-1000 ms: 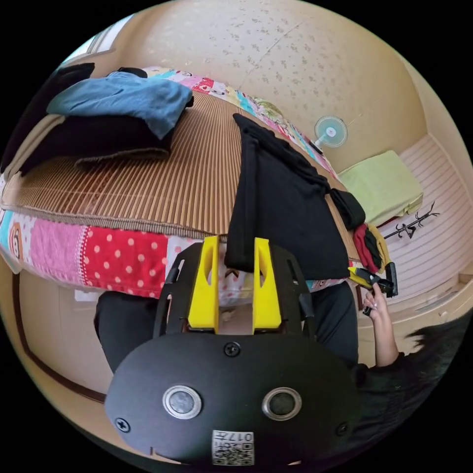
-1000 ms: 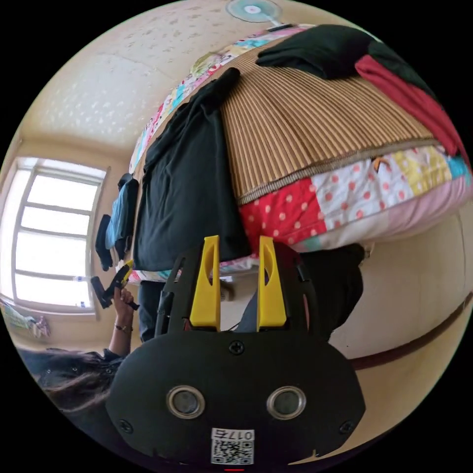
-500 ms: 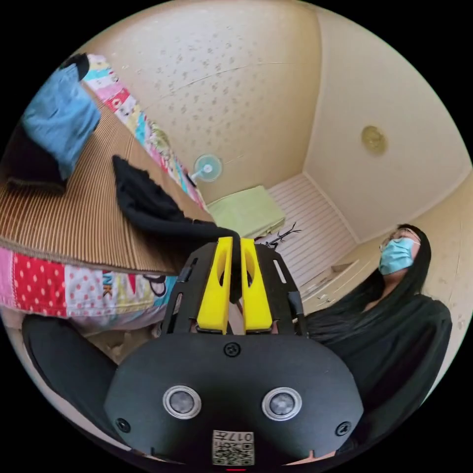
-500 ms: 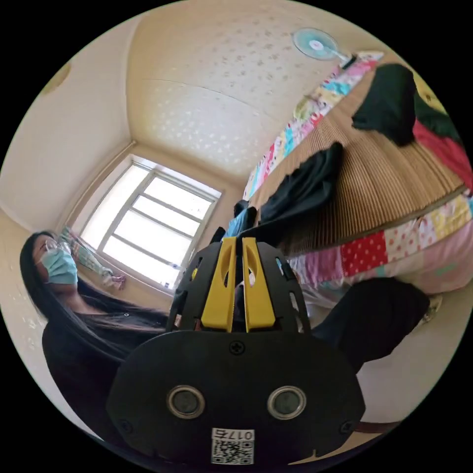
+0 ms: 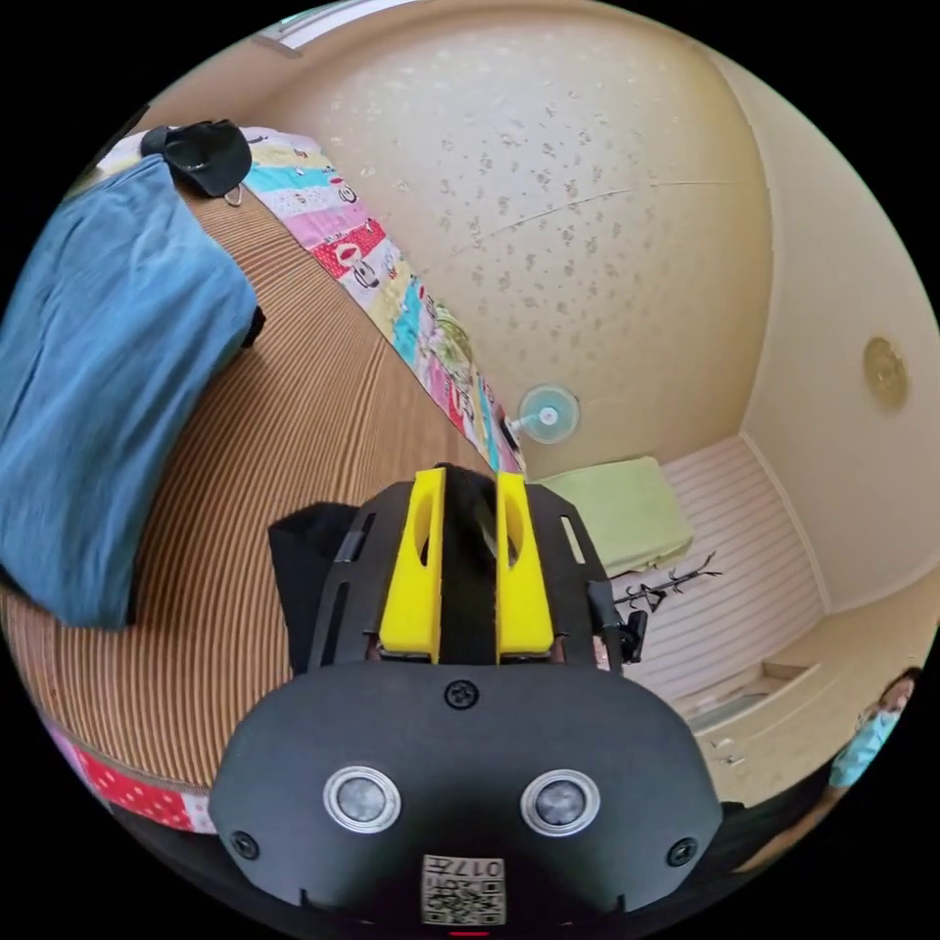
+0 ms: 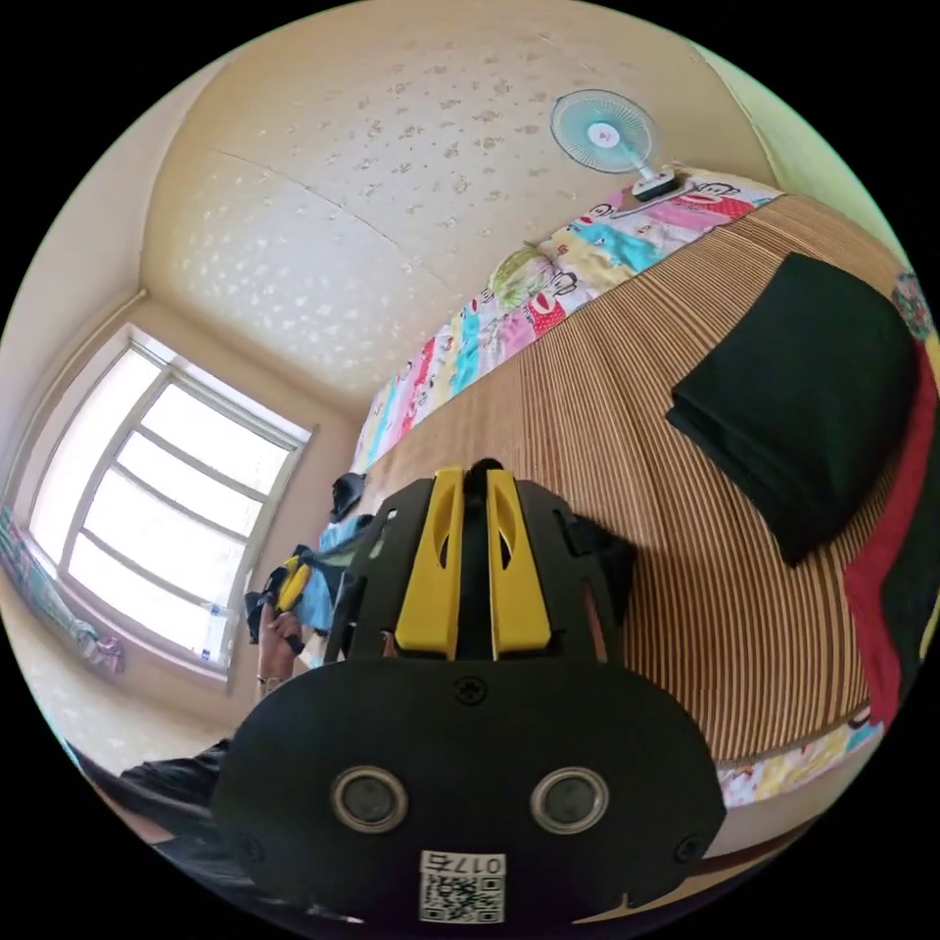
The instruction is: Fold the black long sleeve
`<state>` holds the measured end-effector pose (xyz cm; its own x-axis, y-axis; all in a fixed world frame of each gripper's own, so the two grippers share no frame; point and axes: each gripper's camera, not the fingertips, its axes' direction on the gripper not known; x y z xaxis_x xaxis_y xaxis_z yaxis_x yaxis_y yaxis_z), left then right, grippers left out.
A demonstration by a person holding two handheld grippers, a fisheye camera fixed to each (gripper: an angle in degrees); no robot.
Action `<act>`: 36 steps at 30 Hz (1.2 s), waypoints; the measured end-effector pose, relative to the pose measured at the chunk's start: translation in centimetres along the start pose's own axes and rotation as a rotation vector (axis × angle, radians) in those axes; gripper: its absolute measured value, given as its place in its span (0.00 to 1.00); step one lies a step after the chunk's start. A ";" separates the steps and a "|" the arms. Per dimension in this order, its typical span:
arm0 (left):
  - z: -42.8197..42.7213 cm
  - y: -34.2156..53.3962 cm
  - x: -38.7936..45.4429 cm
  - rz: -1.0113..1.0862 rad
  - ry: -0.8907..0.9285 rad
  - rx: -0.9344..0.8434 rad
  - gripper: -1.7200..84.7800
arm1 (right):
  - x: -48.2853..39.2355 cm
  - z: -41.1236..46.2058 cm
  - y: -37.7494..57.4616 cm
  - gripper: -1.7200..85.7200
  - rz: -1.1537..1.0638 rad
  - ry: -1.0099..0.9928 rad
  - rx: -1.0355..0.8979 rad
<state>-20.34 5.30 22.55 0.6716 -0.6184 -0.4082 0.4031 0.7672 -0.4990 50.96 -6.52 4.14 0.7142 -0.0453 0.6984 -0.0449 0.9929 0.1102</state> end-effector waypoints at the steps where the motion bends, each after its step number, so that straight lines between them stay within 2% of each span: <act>1: 0.3 -0.9 -0.8 -0.014 -0.045 -0.007 0.14 | -0.1 1.7 -0.7 0.13 0.028 0.070 -0.014; 3: -0.4 -0.6 -1.8 -0.013 -0.080 -0.003 0.16 | -1.0 2.8 0.2 0.17 0.037 0.146 -0.002; 5: -1.5 2.4 -3.2 0.006 -0.163 -0.037 0.17 | -3.1 4.0 3.8 0.17 -0.067 0.211 -0.016; 10: -2.4 11.3 -7.5 -0.108 -0.264 -0.145 0.24 | -5.1 6.3 13.7 0.13 -0.222 0.290 -0.016; 12: -2.6 13.6 -9.1 -0.194 -0.243 -0.164 0.25 | -5.4 7.6 16.6 0.11 -0.286 0.342 -0.019; 14: -2.7 15.4 -10.1 -0.264 -0.161 -0.133 0.24 | -5.0 9.6 19.1 0.09 -0.299 0.452 -0.064; 17: -1.7 15.2 -10.0 -0.260 -0.186 -0.141 0.21 | -3.2 12.2 20.9 0.06 -0.332 0.513 -0.121; 20: -0.2 14.5 -10.7 -0.375 -0.146 -0.161 0.15 | -2.1 11.2 21.9 0.05 -0.343 0.432 -0.051; 22: -0.1 13.6 -9.9 -0.389 -0.099 -0.114 0.12 | -1.4 10.5 21.8 0.04 -0.319 0.369 -0.051; 25: 1.3 10.7 -4.2 -0.165 0.046 -0.042 0.09 | -0.6 9.6 22.2 0.04 -0.302 0.304 -0.027; 27: 4.0 9.2 1.3 0.014 0.054 -0.086 0.09 | -0.5 9.3 22.4 0.04 -0.302 0.297 -0.021; 29: 9.3 9.4 8.7 0.267 0.053 -0.200 0.09 | -0.8 8.9 22.7 0.04 -0.319 0.305 -0.013; 31: 13.8 11.4 13.2 0.412 0.069 -0.305 0.09 | -0.7 8.4 22.8 0.04 -0.318 0.299 -0.009; 35: 21.8 18.1 17.6 0.534 0.151 -0.575 0.11 | 0.5 6.1 22.7 0.03 -0.274 0.206 0.003; 36: 22.1 18.9 17.8 0.550 0.187 -0.594 0.11 | 0.7 5.5 22.7 0.03 -0.259 0.184 0.003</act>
<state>12.93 12.56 22.74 0.5411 -0.2401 -0.8059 -0.3833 0.7826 -0.4905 46.64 15.34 11.04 0.8166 -0.2759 0.5071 0.1533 0.9505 0.2703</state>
